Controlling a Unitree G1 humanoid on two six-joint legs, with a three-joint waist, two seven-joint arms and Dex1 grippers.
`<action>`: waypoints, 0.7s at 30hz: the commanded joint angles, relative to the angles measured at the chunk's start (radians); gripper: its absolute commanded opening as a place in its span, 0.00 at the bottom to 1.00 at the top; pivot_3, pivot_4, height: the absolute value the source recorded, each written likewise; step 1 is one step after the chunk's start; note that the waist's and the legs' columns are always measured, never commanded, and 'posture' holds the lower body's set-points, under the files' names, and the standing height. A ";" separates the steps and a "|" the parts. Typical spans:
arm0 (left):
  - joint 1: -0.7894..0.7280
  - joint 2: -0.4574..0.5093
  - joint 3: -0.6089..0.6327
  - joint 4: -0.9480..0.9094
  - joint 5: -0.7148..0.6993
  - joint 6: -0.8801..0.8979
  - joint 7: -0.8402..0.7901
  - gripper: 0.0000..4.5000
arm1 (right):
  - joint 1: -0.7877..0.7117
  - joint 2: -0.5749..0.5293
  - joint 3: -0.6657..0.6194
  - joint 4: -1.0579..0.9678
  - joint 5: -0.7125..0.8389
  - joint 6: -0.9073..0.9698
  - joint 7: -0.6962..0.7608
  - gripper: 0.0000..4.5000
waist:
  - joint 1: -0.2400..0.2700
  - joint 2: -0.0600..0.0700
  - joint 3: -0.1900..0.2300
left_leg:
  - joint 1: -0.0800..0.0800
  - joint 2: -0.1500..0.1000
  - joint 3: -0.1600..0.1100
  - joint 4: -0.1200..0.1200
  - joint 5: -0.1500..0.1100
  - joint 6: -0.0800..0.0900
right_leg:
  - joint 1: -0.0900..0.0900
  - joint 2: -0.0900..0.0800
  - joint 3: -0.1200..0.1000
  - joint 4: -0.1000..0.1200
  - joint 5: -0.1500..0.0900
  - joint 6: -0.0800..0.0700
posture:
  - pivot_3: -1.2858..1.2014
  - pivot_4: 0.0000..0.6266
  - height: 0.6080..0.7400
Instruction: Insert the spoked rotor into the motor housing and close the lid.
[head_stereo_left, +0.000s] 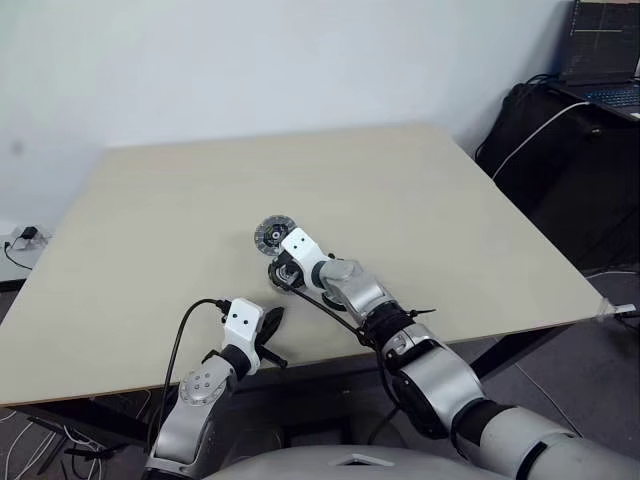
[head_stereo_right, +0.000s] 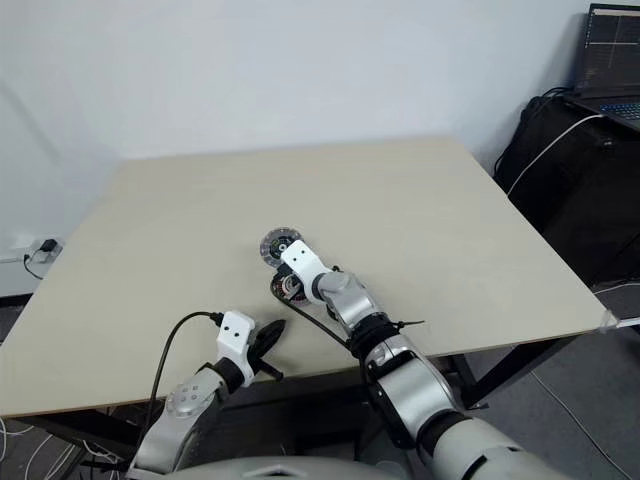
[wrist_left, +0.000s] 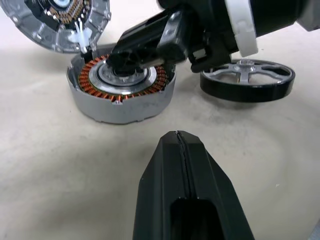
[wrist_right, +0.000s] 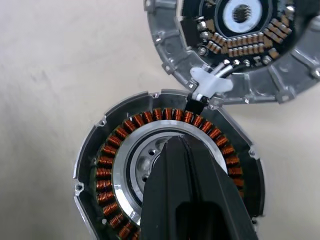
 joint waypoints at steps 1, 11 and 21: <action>0.003 0.003 0.013 -0.054 -0.012 -0.008 0.004 0.00 | 0.000 0.002 0.000 0.021 -0.010 0.031 -0.002 0.00 | 0.000 0.000 0.000 | 0.000 0.000 0.000 0.000 0.000 0.000 | 0.000 0.000 0.000 0.000 0.000 0.000 | 0.52 0.00 1.00; -0.011 0.000 0.009 -0.044 -0.011 0.004 -0.002 0.00 | 0.000 -0.045 0.006 -0.142 0.000 -0.006 0.061 0.00 | 0.000 0.000 0.001 | -0.002 0.000 0.000 0.000 0.000 0.000 | -0.002 0.000 0.000 0.000 0.000 0.000 | 0.52 0.00 1.00; -0.025 -0.005 0.003 -0.024 -0.010 0.000 -0.006 0.00 | -0.030 -0.080 0.073 -0.215 -0.051 0.107 0.119 0.35 | 0.001 0.000 0.001 | -0.007 0.000 -0.001 0.000 0.001 -0.001 | -0.003 0.000 0.000 0.000 0.001 -0.002 | 0.52 0.00 1.00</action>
